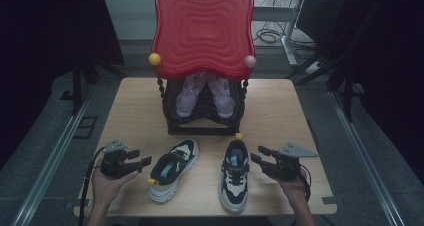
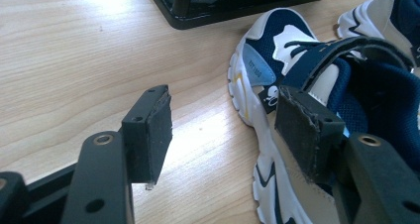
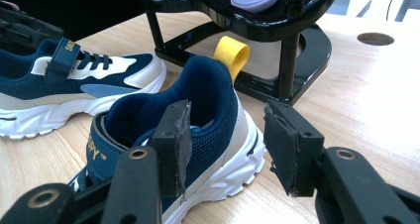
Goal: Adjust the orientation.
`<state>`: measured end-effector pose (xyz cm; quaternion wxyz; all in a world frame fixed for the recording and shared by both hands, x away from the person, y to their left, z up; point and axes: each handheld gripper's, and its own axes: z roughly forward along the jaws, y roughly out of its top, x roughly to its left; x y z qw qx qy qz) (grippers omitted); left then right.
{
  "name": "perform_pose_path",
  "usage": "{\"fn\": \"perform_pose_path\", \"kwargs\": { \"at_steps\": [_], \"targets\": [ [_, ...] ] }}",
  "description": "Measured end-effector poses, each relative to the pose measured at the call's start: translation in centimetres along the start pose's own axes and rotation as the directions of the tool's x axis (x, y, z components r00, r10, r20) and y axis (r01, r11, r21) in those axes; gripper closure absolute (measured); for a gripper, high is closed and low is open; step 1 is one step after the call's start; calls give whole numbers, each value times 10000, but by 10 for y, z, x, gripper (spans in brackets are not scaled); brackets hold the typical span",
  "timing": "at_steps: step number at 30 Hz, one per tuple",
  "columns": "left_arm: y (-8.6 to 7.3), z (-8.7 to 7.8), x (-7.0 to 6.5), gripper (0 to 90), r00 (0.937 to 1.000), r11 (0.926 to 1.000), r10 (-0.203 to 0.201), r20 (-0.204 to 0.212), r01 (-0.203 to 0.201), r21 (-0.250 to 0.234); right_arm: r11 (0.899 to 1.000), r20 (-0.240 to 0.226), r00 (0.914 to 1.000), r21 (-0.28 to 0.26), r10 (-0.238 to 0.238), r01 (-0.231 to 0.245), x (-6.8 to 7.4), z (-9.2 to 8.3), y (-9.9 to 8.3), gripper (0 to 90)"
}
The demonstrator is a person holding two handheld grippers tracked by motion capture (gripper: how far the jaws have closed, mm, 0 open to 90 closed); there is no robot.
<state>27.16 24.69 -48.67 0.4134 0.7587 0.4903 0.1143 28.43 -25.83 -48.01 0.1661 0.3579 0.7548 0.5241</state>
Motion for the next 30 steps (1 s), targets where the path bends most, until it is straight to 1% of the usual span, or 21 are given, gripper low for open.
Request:
{"fn": "perform_pose_path", "kwargs": {
  "at_steps": [3,4,5,6,7,8,9,10,13,17,19,20,22,23,24,25,26,27,28,29,30],
  "targets": [
    [-1,-1,1,391,10000,10000,-13,-18,13,-21,9999,-10,10000,-140,16,-16,1,-1,1,598],
    [-2,-2,1,393,10000,10000,-39,-42,39,-14,9997,31,10000,-248,-29,30,2,-2,2,640],
    [-2,-2,1,394,10000,10000,-39,-42,39,-14,9997,31,10000,-248,-29,30,2,-2,2,640],
    [-3,-3,1,394,10000,10000,-60,-38,60,0,9994,-13,10000,-347,-84,83,3,-4,5,695],
    [-3,-3,1,394,10000,10000,-85,-46,85,5,9994,-13,10000,-347,-84,83,3,-4,5,695],
    [-4,-4,1,394,9999,9999,-103,-49,103,-6,9992,-38,9999,-383,-119,117,3,-4,6,730],
    [-4,-4,1,395,9999,9999,-108,-54,108,1,9993,-134,9999,-369,-100,95,4,-4,8,774],
    [-3,-4,2,395,9999,9999,-148,-59,148,34,9995,-390,9992,-295,-81,69,7,-4,11,833],
    [-3,-3,3,398,9998,9998,-182,-51,182,62,9995,-545,9981,-173,-284,275,13,-4,13,885],
    [0,-3,2,403,9997,9997,-159,-180,163,202,9990,-660,9968,-120,-442,435,21,-4,18,895],
    [2,-3,2,406,9996,9996,-204,-178,207,183,9978,-842,9942,-89,-664,659,29,-4,23,895],
    [3,-4,1,408,9996,9996,-178,-211,182,209,9965,-990,9915,-53,-839,838,37,-3,25,895],
    [3,-5,0,408,9996,9996,-173,-215,178,212,9958,-1066,9901,-31,-917,919,42,-1,26,893],
    [3,-6,0,408,9996,9997,-154,-219,159,210,9957,-1058,9901,15,-923,930,46,1,27,887],
    [3,-7,-1,408,9995,9998,-125,-279,130,177,9955,-1171,9894,282,-861,900,54,6,28,887],
    [3,-7,-1,409,9995,9998,-125,-279,130,177,9955,-1171,9894,282,-861,900,54,6,28,887],
    [3,-9,-1,410,9992,9998,-113,-382,119,171,9945,-1329,9874,468,-865,934,61,10,26,887],
    [3,-9,-1,411,9992,9998,-113,-382,119,171,9945,-1329,9874,468,-865,934,61,10,26,887],
    [2,-10,0,412,9988,9998,-131,-481,139,174,9940,-1443,9861,598,-827,921,68,13,23,888],
    [2,-10,0,413,9988,9998,-131,-481,139,174,9940,-1443,9861,598,-827,921,68,13,23,888],
    [1,-9,1,414,9987,9996,-181,-484,191,192,9936,-1482,9857,665,-805,911,72,14,20,889]
  ]
}}
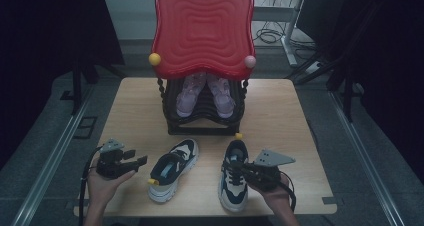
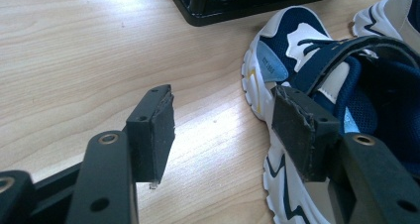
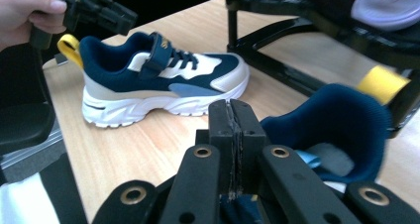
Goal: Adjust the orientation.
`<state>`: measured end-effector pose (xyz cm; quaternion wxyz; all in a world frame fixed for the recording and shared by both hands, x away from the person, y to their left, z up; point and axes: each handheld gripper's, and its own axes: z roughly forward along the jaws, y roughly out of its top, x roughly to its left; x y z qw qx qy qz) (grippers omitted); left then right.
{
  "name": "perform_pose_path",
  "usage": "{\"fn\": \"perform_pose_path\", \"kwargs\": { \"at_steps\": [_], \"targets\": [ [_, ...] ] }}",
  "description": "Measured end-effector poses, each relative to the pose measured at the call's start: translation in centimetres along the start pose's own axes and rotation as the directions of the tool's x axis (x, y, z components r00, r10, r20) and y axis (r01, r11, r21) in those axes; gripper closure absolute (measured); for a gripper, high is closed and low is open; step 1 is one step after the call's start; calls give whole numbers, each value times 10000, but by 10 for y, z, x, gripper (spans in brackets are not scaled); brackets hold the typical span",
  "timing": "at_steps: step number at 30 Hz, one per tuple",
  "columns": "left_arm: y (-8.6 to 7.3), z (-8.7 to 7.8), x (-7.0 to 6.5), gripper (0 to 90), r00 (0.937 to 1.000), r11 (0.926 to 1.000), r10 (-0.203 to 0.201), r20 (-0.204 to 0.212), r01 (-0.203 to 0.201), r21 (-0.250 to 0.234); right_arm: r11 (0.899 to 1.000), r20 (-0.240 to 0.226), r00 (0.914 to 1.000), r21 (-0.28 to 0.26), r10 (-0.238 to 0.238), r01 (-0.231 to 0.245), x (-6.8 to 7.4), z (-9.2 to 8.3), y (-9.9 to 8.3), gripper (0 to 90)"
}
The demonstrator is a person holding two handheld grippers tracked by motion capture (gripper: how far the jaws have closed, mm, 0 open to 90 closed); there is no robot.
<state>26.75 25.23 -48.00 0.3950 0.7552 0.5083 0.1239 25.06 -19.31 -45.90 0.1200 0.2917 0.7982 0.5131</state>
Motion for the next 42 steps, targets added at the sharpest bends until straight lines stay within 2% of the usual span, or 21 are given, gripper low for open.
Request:
{"fn": "perform_pose_path", "kwargs": {
  "at_steps": [8,12,17,21,26,28,31,42],
  "targets": [
    [-2,5,0,414,9999,9997,68,-143,-64,254,9997,-280,9996,253,44,-37,13,5,-5,892],
    [-2,6,-1,414,9998,9995,96,-149,-91,312,9970,-588,9983,770,61,-16,23,11,-15,892],
    [-3,9,-1,413,9999,9992,78,-121,-73,400,9926,-665,9975,1205,221,-140,28,17,-26,892],
    [-4,10,-1,413,9999,9988,78,-118,-73,475,9886,-732,9973,1507,89,22,36,24,-28,892],
    [-4,10,-1,417,9998,9992,101,-158,-95,388,9779,-693,9974,2061,-213,352,44,32,-32,894],
    [-4,10,-1,417,9998,9993,84,-157,-78,368,9663,-518,9974,2498,-506,620,47,33,-36,895],
    [-5,11,0,417,9998,9992,78,-160,-72,401,9631,-488,9974,2616,-529,639,47,32,-38,896],
    [-6,15,0,416,9999,9983,70,-76,-66,571,9647,-407,9984,2588,-388,481,42,18,-40,897]
  ]
}}
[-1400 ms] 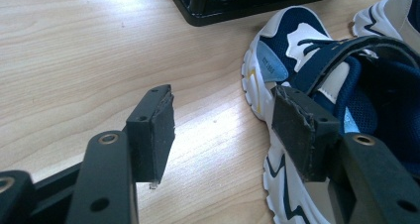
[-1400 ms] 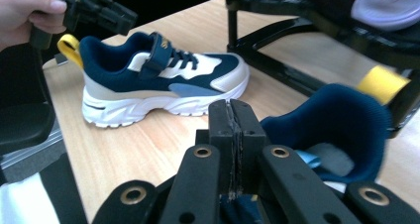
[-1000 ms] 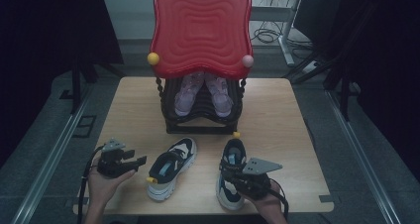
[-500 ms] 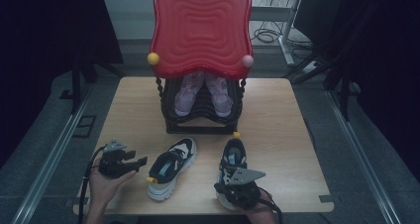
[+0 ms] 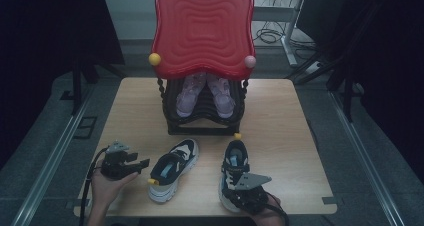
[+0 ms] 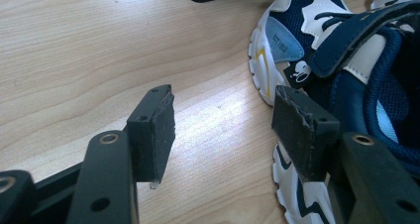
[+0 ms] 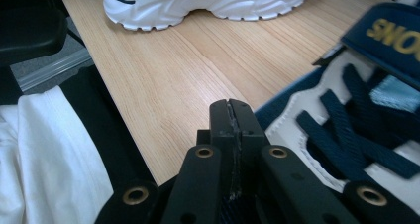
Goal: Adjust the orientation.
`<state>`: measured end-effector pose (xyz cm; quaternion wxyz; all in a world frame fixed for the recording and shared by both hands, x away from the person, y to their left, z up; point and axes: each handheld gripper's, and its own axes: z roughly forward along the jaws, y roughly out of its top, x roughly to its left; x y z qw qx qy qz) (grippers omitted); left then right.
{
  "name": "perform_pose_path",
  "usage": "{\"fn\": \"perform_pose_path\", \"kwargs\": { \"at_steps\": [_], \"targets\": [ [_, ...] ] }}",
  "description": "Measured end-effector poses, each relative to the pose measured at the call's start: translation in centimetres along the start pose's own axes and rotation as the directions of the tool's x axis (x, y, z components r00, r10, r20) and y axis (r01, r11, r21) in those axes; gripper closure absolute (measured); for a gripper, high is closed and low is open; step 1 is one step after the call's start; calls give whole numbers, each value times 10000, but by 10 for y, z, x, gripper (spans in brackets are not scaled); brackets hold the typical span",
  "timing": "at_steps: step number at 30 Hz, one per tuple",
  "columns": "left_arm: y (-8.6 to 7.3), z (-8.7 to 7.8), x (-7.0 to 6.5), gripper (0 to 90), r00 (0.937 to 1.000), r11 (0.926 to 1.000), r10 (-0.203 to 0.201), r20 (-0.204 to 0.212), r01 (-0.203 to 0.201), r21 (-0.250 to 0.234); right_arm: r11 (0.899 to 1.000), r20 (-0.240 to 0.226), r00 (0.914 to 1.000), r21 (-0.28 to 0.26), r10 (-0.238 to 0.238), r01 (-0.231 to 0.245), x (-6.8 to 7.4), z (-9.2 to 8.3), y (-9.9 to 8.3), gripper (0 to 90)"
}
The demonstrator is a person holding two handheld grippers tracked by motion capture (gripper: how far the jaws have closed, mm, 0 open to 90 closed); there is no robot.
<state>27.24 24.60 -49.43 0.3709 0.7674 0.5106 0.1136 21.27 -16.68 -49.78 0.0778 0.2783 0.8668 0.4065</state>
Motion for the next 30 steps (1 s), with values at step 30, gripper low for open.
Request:
{"fn": "perform_pose_path", "kwargs": {
  "at_steps": [30],
  "targets": [
    [-2,7,1,414,10000,9997,4,80,-6,249,9986,-25,10000,528,-22,23,-2,-13,-11,898]
  ]
}}
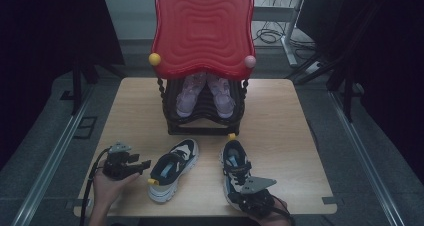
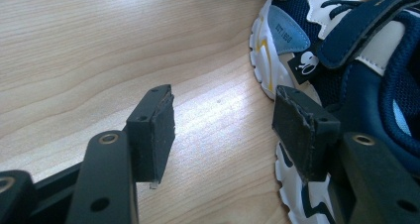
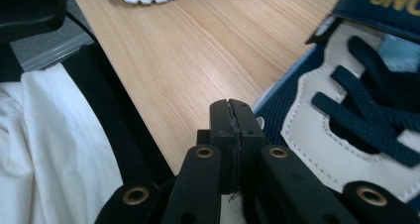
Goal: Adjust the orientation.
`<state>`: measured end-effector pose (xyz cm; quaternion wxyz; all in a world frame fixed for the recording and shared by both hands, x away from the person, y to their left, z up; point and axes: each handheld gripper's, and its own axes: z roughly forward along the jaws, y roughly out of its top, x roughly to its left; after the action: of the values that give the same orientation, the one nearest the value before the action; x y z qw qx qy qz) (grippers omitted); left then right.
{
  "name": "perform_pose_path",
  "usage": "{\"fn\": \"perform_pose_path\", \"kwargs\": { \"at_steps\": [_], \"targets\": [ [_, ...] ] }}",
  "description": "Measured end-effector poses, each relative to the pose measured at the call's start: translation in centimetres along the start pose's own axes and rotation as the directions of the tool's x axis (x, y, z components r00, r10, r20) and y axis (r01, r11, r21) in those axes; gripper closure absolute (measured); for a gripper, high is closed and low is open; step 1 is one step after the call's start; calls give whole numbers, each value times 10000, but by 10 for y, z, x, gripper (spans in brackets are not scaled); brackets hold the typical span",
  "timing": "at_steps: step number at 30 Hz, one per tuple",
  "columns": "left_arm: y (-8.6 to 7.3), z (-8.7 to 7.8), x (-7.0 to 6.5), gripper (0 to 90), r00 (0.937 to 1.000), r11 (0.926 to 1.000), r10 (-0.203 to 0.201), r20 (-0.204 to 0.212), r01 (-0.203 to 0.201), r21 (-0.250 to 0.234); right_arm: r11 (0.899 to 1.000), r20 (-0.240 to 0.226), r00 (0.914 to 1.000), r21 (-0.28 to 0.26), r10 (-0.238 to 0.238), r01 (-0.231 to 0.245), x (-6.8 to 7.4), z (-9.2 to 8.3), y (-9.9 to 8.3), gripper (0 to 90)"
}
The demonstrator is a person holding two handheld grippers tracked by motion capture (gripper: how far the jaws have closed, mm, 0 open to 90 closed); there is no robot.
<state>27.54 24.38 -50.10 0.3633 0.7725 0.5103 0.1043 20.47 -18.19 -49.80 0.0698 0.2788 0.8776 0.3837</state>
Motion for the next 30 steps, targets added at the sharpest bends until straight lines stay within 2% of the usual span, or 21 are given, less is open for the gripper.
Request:
{"fn": "perform_pose_path", "kwargs": {
  "at_steps": [5,12,22,30],
  "targets": [
    [0,0,0,413,10000,10000,-10,0,10,1,9996,129,9996,-111,249,-247,-8,-11,-8,898],
    [-1,2,1,413,10000,10000,-12,-19,12,97,9975,60,9979,-289,639,-637,-16,-21,-18,898],
    [-1,3,2,411,10000,9999,6,-44,-6,132,9935,323,9940,-475,1046,-1030,-33,-33,-29,898],
    [-1,3,2,411,10000,9999,2,-57,-1,147,9879,619,9875,-643,1449,-1409,-48,-41,-37,898]
  ]
}}
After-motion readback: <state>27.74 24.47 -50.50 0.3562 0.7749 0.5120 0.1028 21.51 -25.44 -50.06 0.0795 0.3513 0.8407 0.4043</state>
